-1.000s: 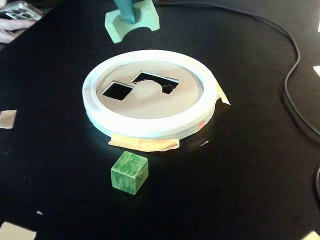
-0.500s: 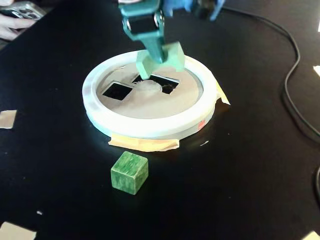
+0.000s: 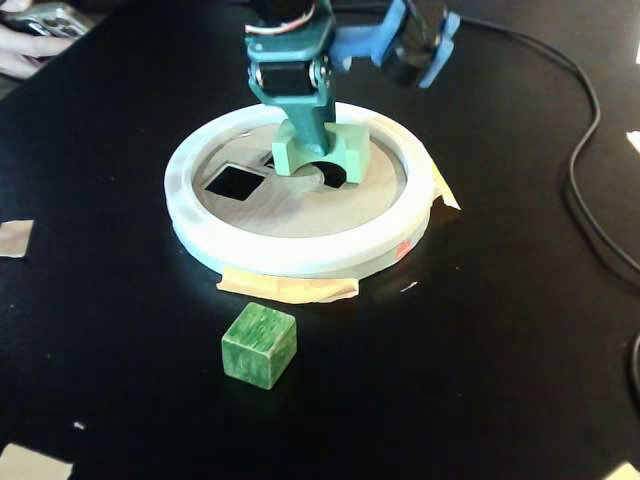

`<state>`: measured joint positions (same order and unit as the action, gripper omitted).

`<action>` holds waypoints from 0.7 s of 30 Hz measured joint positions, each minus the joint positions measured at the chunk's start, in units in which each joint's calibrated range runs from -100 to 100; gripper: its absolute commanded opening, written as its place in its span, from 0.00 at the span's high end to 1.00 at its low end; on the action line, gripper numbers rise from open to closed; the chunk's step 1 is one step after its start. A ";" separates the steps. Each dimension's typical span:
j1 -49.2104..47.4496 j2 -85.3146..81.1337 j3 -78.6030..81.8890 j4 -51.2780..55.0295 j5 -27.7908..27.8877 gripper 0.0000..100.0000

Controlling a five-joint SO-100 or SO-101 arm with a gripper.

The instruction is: Pick up the U shape block and drop it in corresponding U shaped hole

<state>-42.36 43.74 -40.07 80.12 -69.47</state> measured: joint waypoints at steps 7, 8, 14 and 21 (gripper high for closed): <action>-1.00 0.00 0.00 0.00 -1.81 0.99; -1.10 0.00 0.00 0.00 -1.95 0.99; -2.60 0.00 0.29 0.00 -2.30 0.99; -4.10 0.00 0.68 0.00 -3.81 0.98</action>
<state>-46.45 43.74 -39.39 80.12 -73.28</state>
